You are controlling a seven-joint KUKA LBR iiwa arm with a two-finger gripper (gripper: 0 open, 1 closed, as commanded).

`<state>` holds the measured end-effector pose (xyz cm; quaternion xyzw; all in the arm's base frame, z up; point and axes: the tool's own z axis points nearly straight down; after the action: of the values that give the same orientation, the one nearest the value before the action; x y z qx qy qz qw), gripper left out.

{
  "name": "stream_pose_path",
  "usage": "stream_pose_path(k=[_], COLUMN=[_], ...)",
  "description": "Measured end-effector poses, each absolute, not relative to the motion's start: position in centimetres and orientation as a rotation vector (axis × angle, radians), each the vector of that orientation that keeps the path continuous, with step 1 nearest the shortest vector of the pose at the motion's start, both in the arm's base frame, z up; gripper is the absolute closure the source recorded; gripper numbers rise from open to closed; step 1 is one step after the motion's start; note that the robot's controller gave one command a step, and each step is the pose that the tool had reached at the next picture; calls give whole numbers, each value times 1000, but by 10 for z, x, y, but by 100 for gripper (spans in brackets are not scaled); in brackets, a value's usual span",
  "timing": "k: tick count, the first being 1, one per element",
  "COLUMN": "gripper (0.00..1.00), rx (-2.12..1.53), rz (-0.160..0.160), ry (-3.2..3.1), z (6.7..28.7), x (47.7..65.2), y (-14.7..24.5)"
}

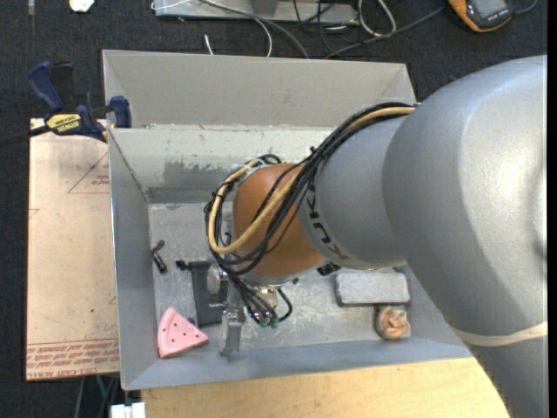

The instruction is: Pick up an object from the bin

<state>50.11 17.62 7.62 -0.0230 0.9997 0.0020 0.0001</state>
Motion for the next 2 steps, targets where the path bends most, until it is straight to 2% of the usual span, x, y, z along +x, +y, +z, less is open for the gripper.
stream_pose_path(k=[1,2], gripper=[100,100], rx=[-204,-204], rz=[9,10], ry=[3128,3128], z=[70,70], x=[514,514], y=[173,173])
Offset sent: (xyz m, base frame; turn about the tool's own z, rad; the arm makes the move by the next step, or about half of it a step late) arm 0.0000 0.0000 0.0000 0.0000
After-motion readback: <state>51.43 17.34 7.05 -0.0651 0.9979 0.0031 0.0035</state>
